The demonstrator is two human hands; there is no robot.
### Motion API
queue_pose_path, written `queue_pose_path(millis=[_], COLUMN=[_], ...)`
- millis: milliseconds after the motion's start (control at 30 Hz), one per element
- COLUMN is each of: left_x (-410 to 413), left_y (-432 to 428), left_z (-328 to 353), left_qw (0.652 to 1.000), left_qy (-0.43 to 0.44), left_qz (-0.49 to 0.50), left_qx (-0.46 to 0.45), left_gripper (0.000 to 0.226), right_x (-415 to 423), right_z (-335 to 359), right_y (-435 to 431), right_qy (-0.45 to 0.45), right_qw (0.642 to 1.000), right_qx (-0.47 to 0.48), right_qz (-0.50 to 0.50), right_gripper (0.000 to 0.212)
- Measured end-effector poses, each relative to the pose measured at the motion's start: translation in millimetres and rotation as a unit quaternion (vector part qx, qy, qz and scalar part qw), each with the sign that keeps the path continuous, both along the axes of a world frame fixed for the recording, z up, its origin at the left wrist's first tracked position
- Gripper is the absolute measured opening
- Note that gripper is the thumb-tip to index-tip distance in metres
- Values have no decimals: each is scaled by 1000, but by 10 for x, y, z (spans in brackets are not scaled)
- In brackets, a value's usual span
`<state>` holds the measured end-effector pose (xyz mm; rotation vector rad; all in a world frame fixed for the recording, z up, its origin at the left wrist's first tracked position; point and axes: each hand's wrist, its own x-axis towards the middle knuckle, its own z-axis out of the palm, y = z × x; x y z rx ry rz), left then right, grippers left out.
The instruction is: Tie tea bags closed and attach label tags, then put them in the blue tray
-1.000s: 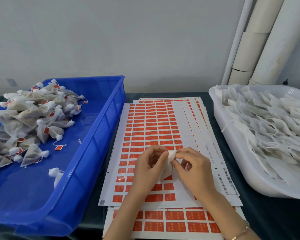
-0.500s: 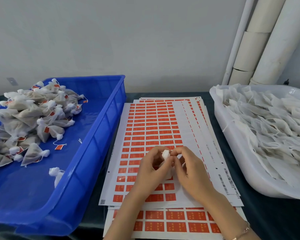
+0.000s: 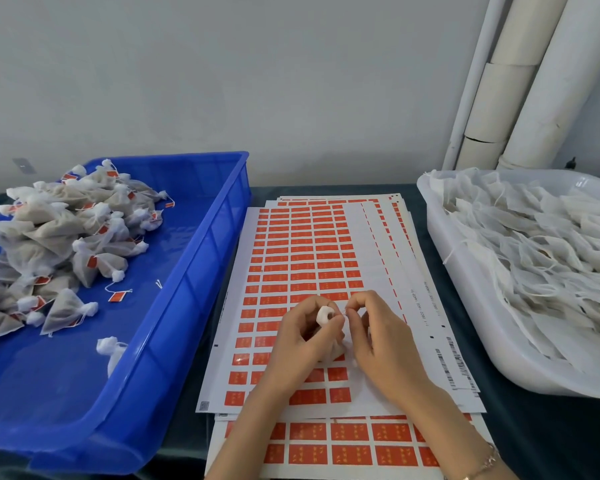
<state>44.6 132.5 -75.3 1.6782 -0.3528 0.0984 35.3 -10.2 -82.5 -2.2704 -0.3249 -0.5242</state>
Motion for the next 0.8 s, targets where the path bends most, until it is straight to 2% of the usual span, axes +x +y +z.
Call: queue_pose_path(millis=[133, 300, 600, 800], left_x=[-6, 4, -8, -23], left_y=[4, -2, -9, -17], left_z=[16, 9, 33, 39], left_qw=[1000, 1000, 1000, 1000], left_qy=[9, 13, -6, 0], left_qz=[7, 7, -4, -12], left_qx=[-24, -24, -27, -22], left_gripper=[29, 15, 9, 9], right_x=[-1, 0, 38, 76], right_z=[13, 18, -14, 3], right_y=[9, 1, -19, -73], right_qy=[-12, -28, -55, -56], right_qw=[1000, 999, 995, 991], right_qx=[-6, -8, -16, -16], right_qz=[-22, -39, -87, -124], right_gripper=[11, 11, 8, 16])
